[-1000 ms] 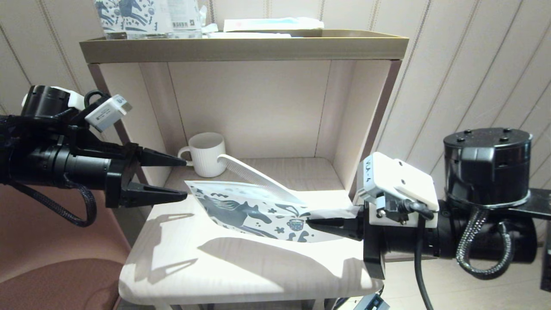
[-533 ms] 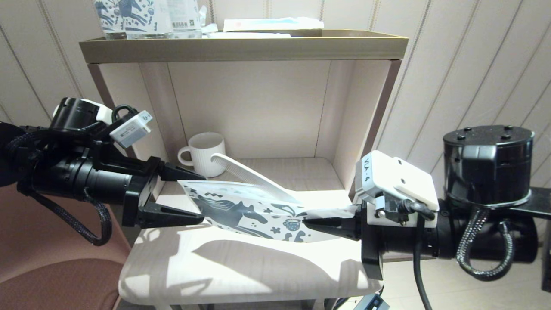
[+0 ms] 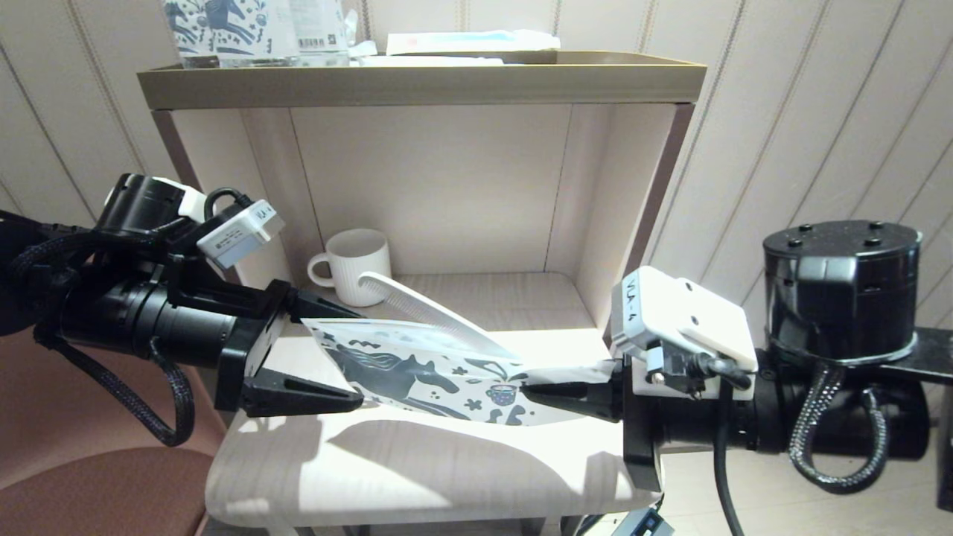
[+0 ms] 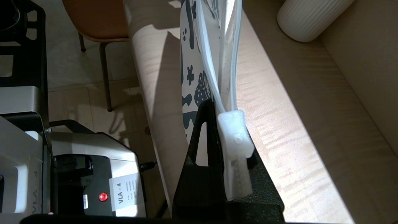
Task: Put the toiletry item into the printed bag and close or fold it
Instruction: Hand it to the other hand
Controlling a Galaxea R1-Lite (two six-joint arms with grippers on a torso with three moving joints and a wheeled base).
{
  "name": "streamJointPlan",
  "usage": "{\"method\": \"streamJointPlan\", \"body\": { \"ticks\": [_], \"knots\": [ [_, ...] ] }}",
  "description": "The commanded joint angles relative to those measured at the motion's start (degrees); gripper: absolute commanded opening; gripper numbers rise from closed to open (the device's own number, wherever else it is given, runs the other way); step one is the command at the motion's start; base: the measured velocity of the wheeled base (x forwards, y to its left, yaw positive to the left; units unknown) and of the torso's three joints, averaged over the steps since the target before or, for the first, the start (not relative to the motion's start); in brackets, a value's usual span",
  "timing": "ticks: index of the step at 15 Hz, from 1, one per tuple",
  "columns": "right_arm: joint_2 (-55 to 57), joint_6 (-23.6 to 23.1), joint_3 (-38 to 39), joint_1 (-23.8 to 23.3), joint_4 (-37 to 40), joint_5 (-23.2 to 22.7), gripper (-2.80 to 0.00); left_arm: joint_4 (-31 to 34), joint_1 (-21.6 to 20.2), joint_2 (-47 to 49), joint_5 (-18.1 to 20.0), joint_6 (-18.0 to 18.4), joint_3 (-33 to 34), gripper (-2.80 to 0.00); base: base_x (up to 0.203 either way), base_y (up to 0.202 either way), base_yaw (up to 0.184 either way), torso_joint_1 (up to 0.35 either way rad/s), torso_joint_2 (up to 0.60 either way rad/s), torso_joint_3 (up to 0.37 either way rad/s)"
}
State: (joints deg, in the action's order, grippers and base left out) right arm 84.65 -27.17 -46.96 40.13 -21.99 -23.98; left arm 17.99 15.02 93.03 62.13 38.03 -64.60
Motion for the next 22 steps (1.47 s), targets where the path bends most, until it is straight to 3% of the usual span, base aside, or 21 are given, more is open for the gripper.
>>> {"method": "streamJointPlan", "body": {
  "ticks": [1,11,12,22],
  "knots": [
    [0.4,-0.2,-0.3,0.0,-0.2,-0.2,-2.80,0.1,0.3,0.0,1.3,0.0,0.0,0.00,0.000,0.000,0.000,0.000,0.00,0.000],
    [0.6,-0.2,-0.4,0.0,-0.2,-0.2,-2.80,0.2,3.4,1.4,1.5,0.1,0.2,0.00,0.000,0.000,0.000,0.000,0.00,0.000],
    [0.6,-0.2,-0.4,0.0,-0.2,-0.2,-2.80,0.1,3.4,1.4,1.5,0.0,0.3,-2.80,0.000,0.000,0.000,0.000,0.00,0.000],
    [0.8,0.4,-0.5,0.0,-0.3,0.0,-2.80,0.4,3.5,1.3,1.7,-0.2,0.0,-2.80,0.000,0.000,0.000,0.000,0.00,0.000]
  ]
}}
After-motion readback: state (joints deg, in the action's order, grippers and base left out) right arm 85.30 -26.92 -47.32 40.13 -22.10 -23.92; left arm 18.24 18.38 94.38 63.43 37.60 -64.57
